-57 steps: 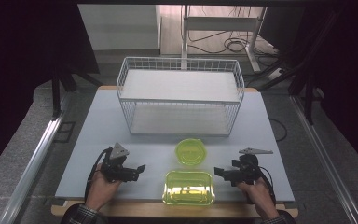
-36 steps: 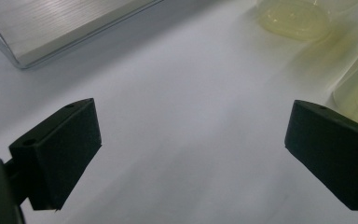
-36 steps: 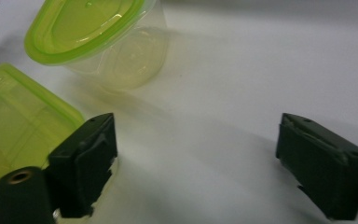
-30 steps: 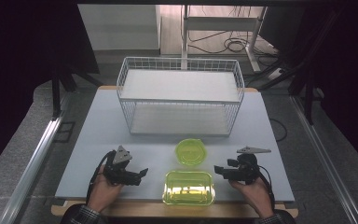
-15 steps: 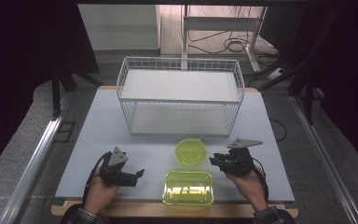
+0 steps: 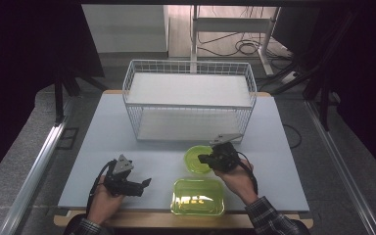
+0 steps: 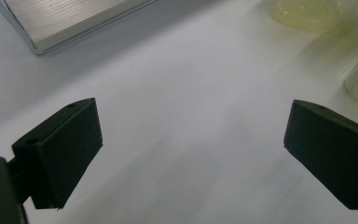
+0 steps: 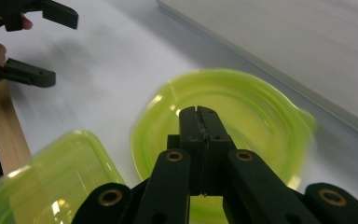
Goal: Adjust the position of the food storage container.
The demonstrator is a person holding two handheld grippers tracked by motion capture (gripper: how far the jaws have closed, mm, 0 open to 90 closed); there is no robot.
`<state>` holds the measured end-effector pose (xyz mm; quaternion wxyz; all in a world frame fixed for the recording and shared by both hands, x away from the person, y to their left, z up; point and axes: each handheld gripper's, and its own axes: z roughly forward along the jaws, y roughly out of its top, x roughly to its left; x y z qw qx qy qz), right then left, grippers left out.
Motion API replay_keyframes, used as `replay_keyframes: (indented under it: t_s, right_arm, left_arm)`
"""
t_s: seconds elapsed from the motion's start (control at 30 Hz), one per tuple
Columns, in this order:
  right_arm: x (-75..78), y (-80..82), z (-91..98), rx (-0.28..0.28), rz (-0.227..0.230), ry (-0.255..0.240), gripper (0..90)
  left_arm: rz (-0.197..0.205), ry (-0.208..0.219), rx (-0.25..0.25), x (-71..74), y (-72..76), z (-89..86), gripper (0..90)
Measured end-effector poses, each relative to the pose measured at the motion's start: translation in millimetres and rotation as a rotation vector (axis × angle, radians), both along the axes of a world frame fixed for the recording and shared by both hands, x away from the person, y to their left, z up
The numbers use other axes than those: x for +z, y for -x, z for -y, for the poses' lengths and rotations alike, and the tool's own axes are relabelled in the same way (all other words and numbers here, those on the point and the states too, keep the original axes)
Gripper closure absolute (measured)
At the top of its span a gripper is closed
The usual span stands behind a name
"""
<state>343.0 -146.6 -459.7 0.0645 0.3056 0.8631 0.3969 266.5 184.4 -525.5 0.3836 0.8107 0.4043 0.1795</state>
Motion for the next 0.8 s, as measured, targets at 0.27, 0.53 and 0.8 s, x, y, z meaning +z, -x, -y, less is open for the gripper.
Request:
replay_keyframes:
  t_s: [0.27, 0.53, 0.8]
  right_arm:
    - [-3.8, -8.5, -40.8, 0.084, 0.002, 0.033, 89.1]
    - [-17.6, -13.8, -66.3, 0.144, -0.035, 0.085, 89.1]
    - [-18.0, -24.1, -49.0, 0.064, -0.012, 0.125, 89.0]
  left_arm:
    - [-0.007, -0.005, -0.01, -1.4, -0.5, 1.0, 4.2]
    - [-0.009, -0.012, -0.017, -1.9, -0.6, 1.5, 4.3]
    - [-0.018, -0.022, -0.026, -3.0, -0.8, 3.2, 4.5]
